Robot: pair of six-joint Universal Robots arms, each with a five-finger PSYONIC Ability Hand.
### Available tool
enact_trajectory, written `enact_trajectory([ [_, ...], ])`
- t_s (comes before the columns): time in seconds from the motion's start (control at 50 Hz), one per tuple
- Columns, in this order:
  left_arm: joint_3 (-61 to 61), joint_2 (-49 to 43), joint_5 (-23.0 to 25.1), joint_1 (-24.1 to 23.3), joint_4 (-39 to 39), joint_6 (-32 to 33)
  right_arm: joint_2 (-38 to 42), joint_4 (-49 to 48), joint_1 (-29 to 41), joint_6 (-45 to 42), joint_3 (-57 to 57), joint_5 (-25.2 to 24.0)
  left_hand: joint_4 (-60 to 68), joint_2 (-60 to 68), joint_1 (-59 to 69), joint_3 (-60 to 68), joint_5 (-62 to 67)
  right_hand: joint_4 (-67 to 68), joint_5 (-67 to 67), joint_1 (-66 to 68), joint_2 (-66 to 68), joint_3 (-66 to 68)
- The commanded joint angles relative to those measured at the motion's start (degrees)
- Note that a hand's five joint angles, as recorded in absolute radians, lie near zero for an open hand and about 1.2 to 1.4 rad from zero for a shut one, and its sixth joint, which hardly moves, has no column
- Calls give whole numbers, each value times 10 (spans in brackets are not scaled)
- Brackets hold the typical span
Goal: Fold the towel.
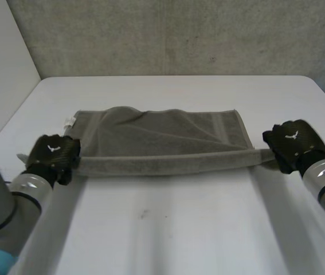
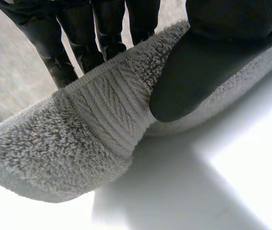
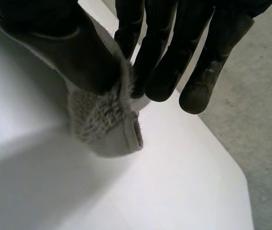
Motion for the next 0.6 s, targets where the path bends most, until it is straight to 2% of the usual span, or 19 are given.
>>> enact_trajectory([
  [0.02, -16, 172, 7, 20, -78, 25, -158, 191, -74, 3, -72, -62, 103, 103, 124, 104, 116, 32, 30, 36, 37, 33],
  [0.04, -14, 213, 14, 23, -91, 26, -158, 191, -74, 3, -73, -62, 103, 103, 124, 104, 116, 32, 30, 36, 37, 33],
  [0.06, -11, 249, 26, 27, -99, 27, -183, 218, -92, 5, -88, -91, 103, 103, 124, 104, 116, 32, 30, 36, 37, 33],
  [0.08, -11, 249, 26, 27, -99, 27, -183, 218, -92, 5, -88, -91, 103, 103, 124, 104, 116, 32, 30, 36, 37, 33],
  [0.12, -5, 296, 52, 31, -110, 28, -212, 253, -127, 3, -109, -138, 103, 103, 124, 104, 116, 32, 30, 36, 37, 33],
  [0.16, -3, 302, 65, 31, -114, 28, -216, 268, -143, 0, -116, -156, 103, 103, 124, 104, 116, 32, 30, 36, 37, 33],
  [0.24, -3, 291, 86, 32, -119, 28, -211, 281, -170, -2, -120, -176, 103, 103, 124, 104, 116, 32, 30, 36, 37, 33],
  [0.28, -2, 236, 98, 34, -119, 28, -195, 281, -174, -9, -119, -177, 103, 103, 124, 104, 116, 32, 30, 36, 37, 33],
  [0.3, -2, 236, 98, 34, -119, 28, -173, 280, -174, -17, -118, -176, 103, 103, 124, 104, 116, 32, 30, 36, 37, 33],
  [0.34, 8, 156, 98, 34, -116, 28, -109, 287, -169, -57, -124, -170, 103, 103, 124, 104, 116, 32, 30, 36, 37, 33],
  [0.36, 8, 156, 98, 34, -116, 28, -108, 287, -169, -57, -124, -170, 103, 103, 124, 104, 116, 32, 30, 36, 37, 33],
  [0.4, 17, 120, 98, 34, -115, 28, -78, 291, -165, -85, -129, -164, 103, 103, 124, 104, 116, 32, 30, 36, 37, 33],
  [0.44, 46, 47, 98, 34, -115, 36, -15, 301, -144, -142, -156, -138, 103, 103, 124, 104, 116, 32, 30, 36, 37, 33],
  [0.46, 47, 47, 98, 34, -115, 36, -15, 301, -143, -142, -156, -138, 103, 103, 124, 104, 116, 32, 30, 36, 37, 33],
  [0.5, 103, -25, 95, 34, -117, 50, 55, 305, -103, -164, -210, -80, 103, 103, 124, 104, 116, 32, 30, 36, 37, 33],
  [0.52, 103, -25, 95, 34, -117, 50, 55, 305, -103, -164, -211, -80, 103, 103, 124, 104, 116, 32, 30, 36, 37, 33],
  [0.54, 141, -53, 93, 29, -118, 56, 85, 304, -81, -166, -249, -48, 103, 103, 124, 104, 116, 32, 30, 36, 37, 33],
  [0.56, 142, -53, 93, 29, -118, 57, 85, 304, -81, -166, -249, -47, 103, 103, 124, 104, 116, 32, 30, 36, 37, 33],
  [0.6, 232, -92, 91, 24, -119, 58, 138, 298, -42, -158, -349, 1, 103, 103, 124, 104, 116, 32, 30, 36, 37, 33],
])
